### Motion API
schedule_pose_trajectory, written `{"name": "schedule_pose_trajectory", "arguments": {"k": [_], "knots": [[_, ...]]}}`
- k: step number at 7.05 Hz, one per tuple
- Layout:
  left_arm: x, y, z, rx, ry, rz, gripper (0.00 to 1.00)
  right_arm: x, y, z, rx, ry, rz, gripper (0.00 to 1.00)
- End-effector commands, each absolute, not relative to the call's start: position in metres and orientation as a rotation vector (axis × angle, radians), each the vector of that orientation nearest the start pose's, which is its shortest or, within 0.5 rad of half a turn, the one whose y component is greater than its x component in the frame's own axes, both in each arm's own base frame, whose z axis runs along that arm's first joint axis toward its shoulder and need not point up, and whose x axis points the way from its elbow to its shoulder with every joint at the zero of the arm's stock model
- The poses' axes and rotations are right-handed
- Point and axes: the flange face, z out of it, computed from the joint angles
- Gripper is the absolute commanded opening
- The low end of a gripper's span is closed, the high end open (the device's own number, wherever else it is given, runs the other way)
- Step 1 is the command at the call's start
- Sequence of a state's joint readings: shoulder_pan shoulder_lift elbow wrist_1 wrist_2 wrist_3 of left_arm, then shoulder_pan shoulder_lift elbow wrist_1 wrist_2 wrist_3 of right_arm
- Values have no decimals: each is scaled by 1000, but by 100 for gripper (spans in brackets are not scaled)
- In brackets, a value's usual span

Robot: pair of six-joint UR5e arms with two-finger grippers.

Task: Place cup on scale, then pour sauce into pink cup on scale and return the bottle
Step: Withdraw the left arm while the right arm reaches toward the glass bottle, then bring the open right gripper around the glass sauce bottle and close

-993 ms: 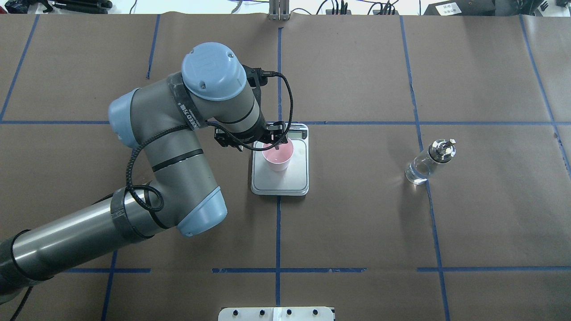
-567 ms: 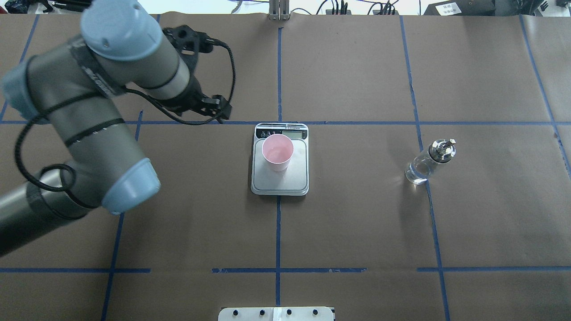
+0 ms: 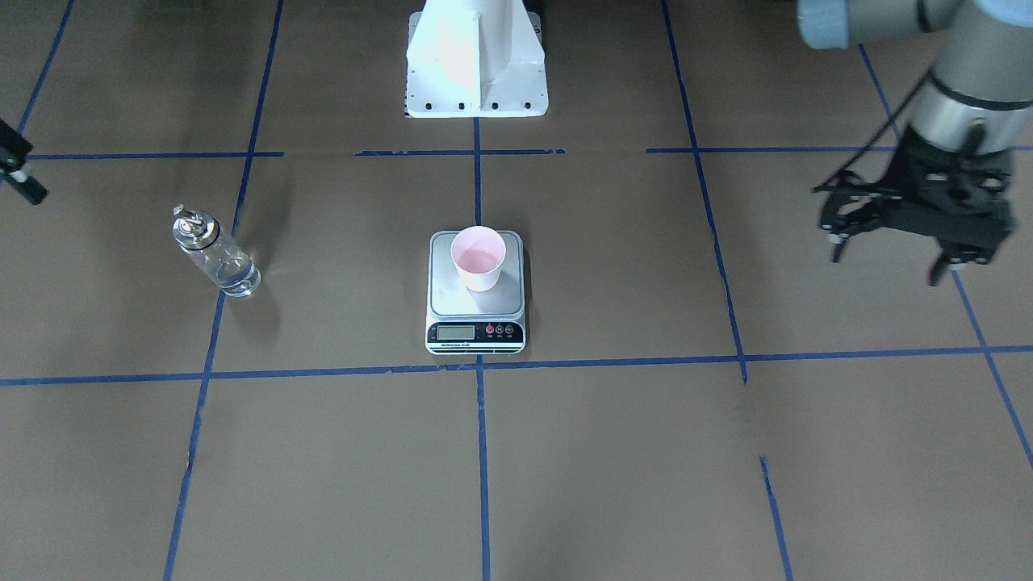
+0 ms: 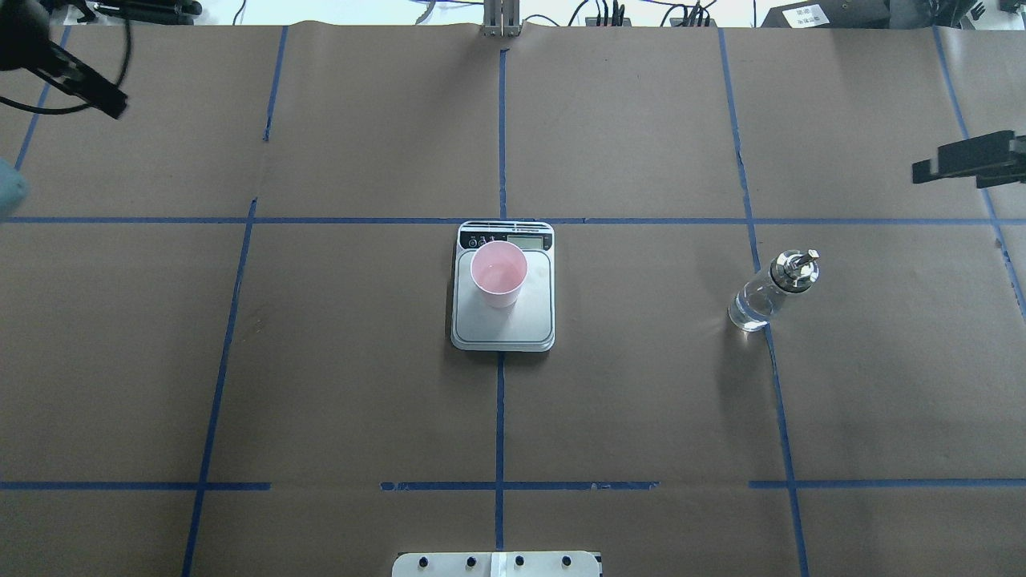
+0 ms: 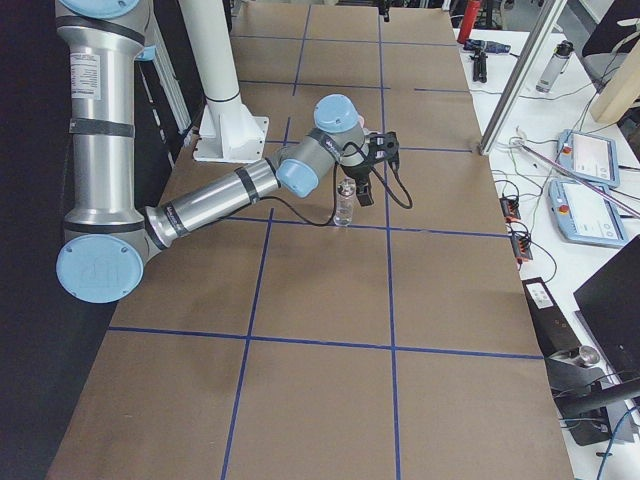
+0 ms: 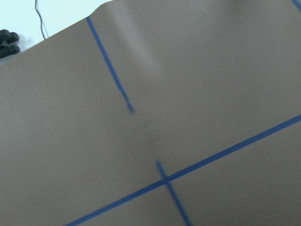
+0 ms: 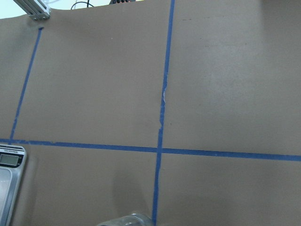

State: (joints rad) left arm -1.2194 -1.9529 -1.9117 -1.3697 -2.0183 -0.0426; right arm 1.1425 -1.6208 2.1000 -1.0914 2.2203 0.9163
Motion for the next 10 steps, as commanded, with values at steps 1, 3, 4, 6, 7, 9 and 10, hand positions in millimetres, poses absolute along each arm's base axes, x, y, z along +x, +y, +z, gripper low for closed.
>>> {"name": "schedule_pose_trajectory", "arguments": {"k": [1,3,4,6,7,9,10], "knots": [[-10,-590,424,348,516,412,100,-189,-375,323,375,-1090,236,100],[-17,-577,446,375,515,409,100,-207,-310,314,434,-1035,265,100],[-16,-576,445,380,515,412,100,-228,-296,327,498,-965,293,100],[-17,-574,454,364,518,408,100,-272,-250,348,662,-874,352,100],[-16,-569,463,335,555,371,100,-288,-236,359,721,-853,364,100],[-28,-488,561,288,701,300,100,-304,-231,384,755,-852,366,100],[-40,-452,600,261,766,249,100,-312,-229,407,792,-892,390,100]]}}
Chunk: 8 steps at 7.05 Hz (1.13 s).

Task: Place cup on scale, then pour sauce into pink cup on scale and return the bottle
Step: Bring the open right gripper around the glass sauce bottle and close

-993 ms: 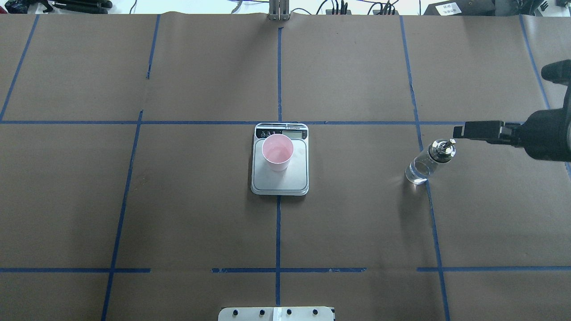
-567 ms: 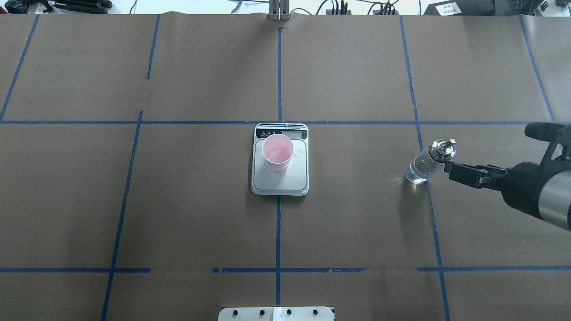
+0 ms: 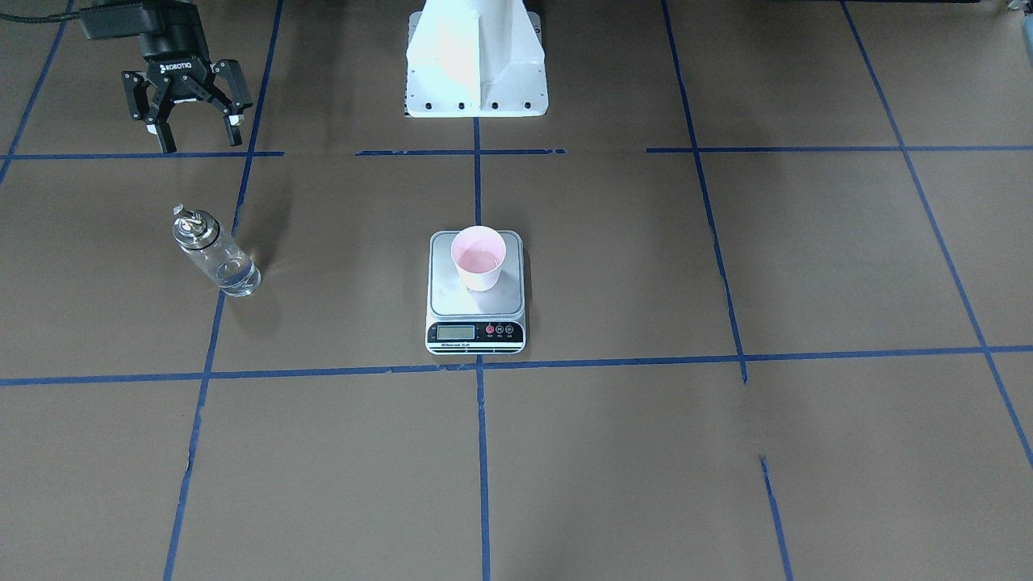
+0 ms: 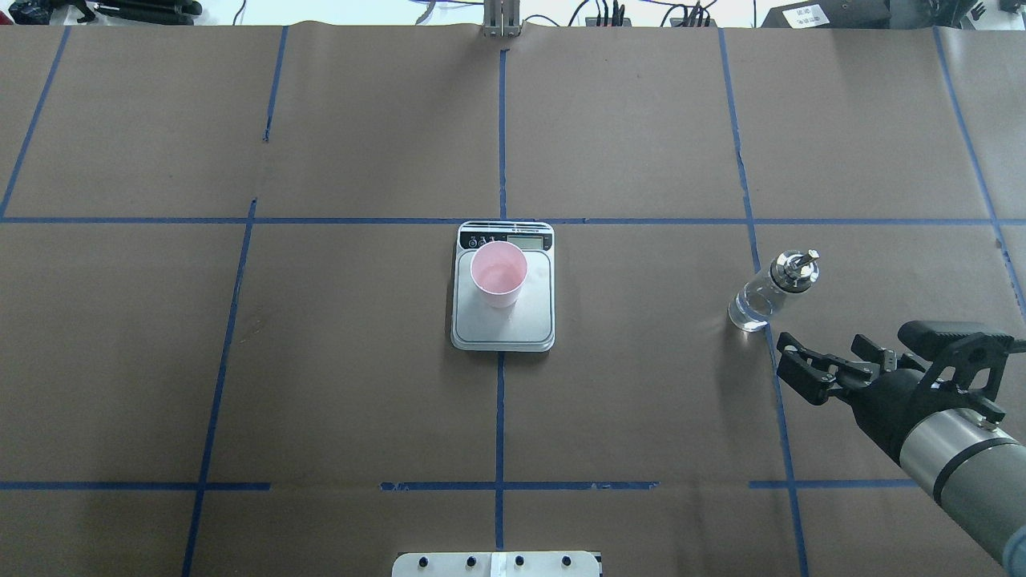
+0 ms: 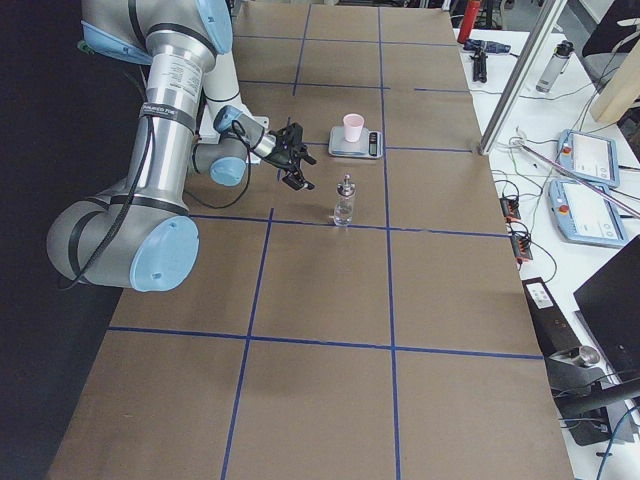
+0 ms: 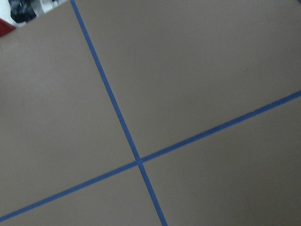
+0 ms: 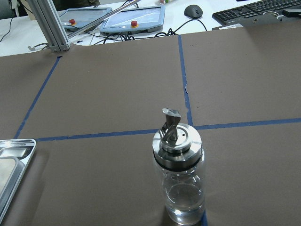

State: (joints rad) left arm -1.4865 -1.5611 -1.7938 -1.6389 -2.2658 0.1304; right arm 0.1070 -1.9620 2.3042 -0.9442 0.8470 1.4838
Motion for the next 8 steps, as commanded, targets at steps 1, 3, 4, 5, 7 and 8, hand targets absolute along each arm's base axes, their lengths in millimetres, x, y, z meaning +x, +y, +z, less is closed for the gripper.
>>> {"name": "schedule_pose_trajectory", "arguments": {"k": [1,3,4,5,7,8], "knots": [[-57,-430,624,244,767,202,100,-313,-229,413,803,-894,393,100],[-63,-428,621,261,765,195,100,-315,-232,420,861,-857,397,100],[-63,-428,619,265,765,195,100,-330,-234,432,880,-843,400,100],[-63,-429,618,268,765,196,100,-352,-237,440,896,-834,402,100],[-67,-428,616,274,762,190,100,-363,-239,464,925,-773,362,100],[-68,-428,614,278,761,187,100,-366,-239,478,938,-743,351,100]]}}
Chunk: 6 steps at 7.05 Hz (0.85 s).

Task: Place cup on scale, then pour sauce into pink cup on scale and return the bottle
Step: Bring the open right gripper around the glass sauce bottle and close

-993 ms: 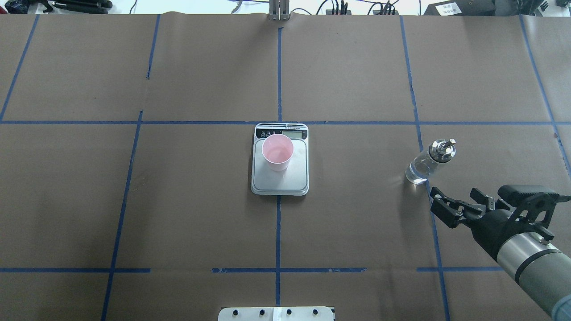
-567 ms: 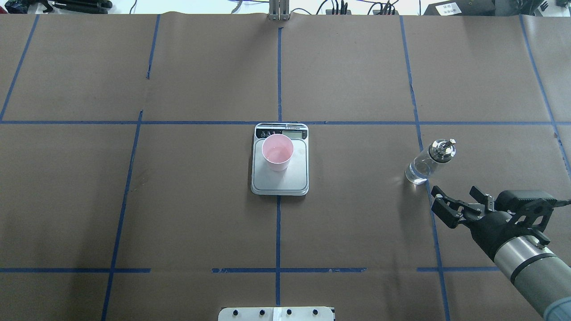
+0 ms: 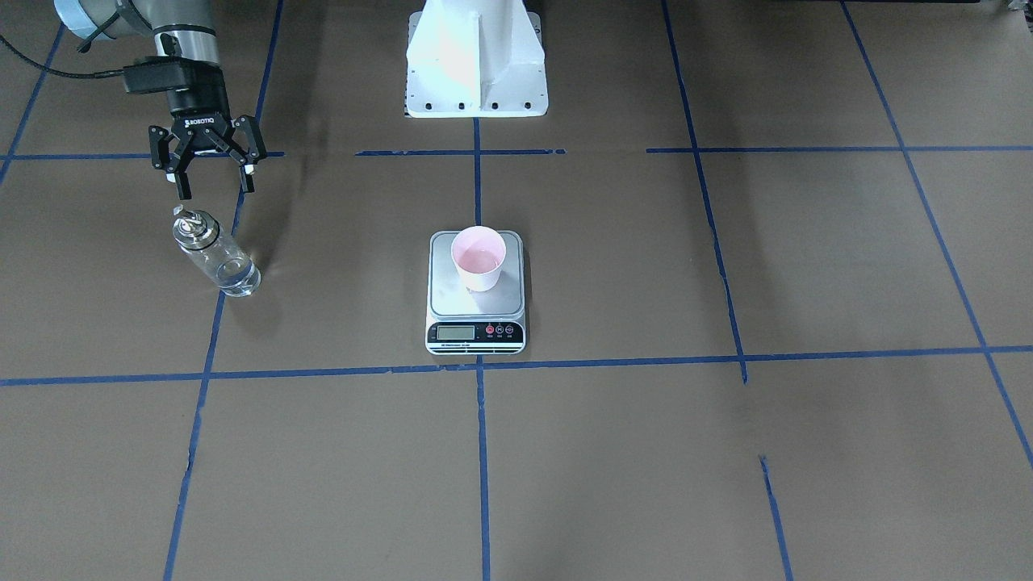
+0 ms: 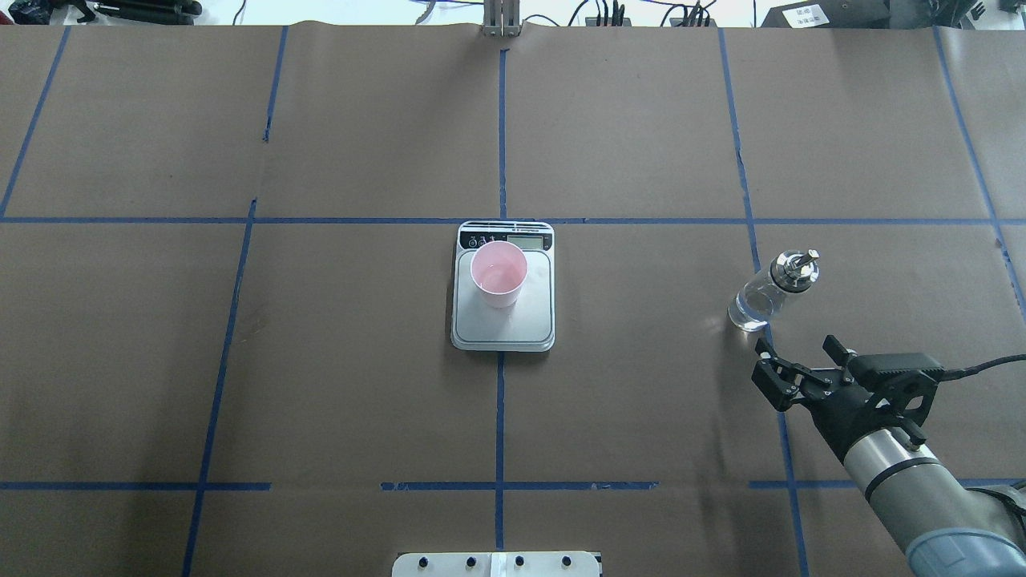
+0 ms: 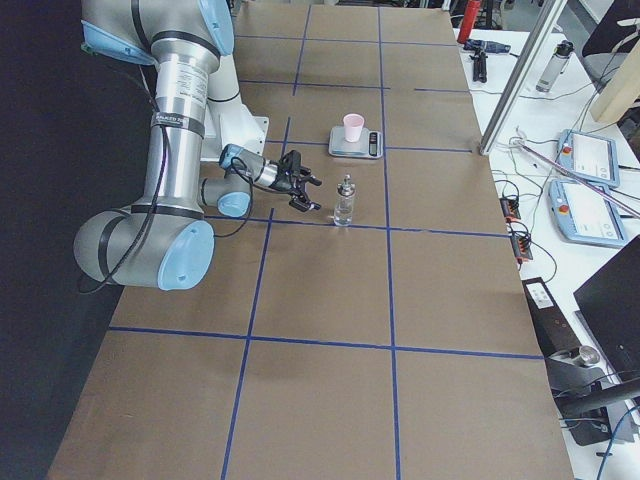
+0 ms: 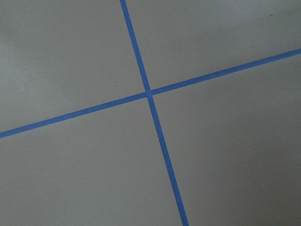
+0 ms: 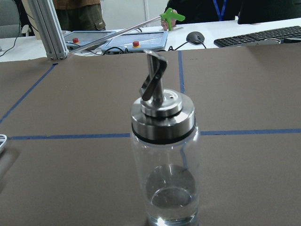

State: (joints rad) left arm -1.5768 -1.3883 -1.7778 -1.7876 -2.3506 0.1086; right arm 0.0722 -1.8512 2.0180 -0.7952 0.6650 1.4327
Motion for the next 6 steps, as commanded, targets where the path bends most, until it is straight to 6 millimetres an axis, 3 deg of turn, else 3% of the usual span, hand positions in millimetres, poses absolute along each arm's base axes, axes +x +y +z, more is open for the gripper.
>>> {"name": "schedule_pose_trajectory", "arguments": {"k": [1,4,6], "knots": [[-68,-428,613,280,761,188,100,-370,-239,482,942,-733,342,100],[-69,-429,613,279,761,182,100,-398,-253,493,966,-696,329,100],[-69,-429,612,280,761,181,100,-400,-269,501,979,-665,349,100]]}}
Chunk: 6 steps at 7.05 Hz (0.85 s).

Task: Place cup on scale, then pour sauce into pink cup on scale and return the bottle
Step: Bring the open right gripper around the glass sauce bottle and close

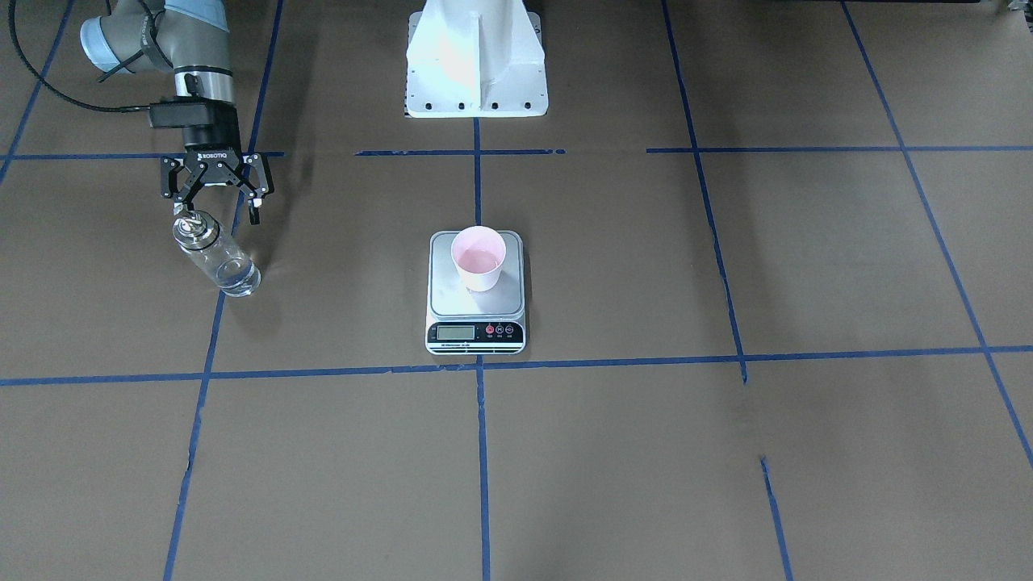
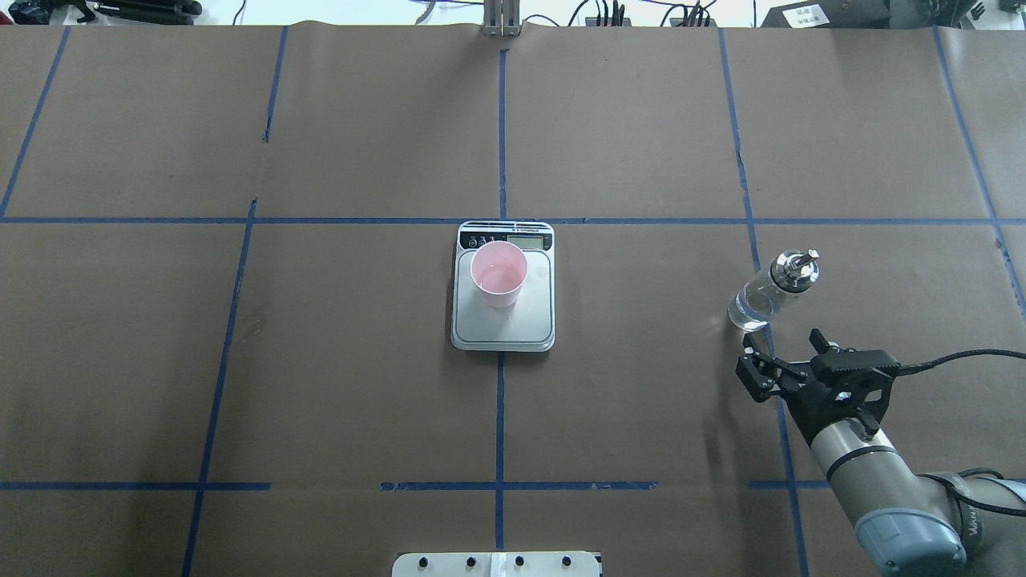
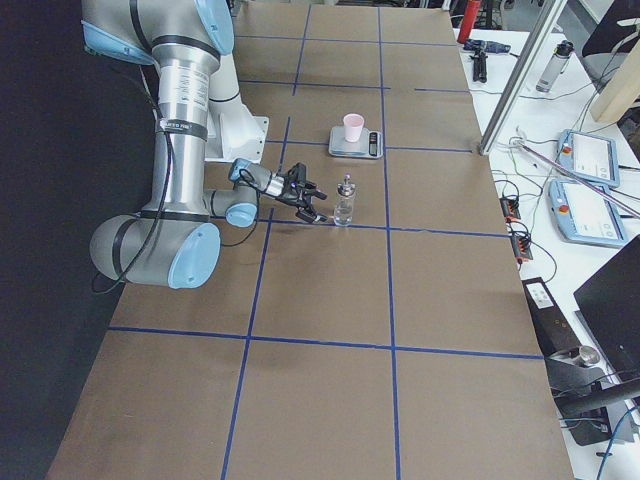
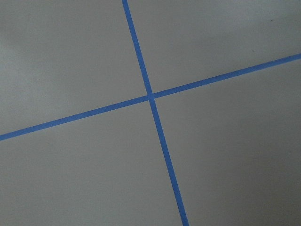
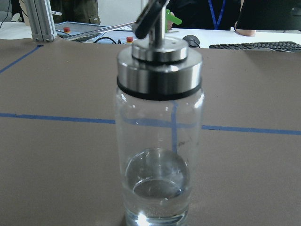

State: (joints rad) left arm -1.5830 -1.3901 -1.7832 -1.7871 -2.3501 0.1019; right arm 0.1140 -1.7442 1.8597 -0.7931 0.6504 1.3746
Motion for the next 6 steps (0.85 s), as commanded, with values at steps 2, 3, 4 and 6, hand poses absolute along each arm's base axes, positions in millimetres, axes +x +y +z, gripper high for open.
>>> {"name": "schedule_pose_trajectory", "arguments": {"k": [2,3,4,6], "knots": [[-69,-430,612,281,761,181,100,-395,-280,499,990,-650,359,100],[-69,-430,611,283,761,182,100,-400,-285,493,996,-654,370,100],[-69,-430,609,285,761,183,100,-416,-295,491,1004,-651,377,100],[-69,-430,608,287,761,184,100,-430,-311,500,1013,-622,390,100]]}}
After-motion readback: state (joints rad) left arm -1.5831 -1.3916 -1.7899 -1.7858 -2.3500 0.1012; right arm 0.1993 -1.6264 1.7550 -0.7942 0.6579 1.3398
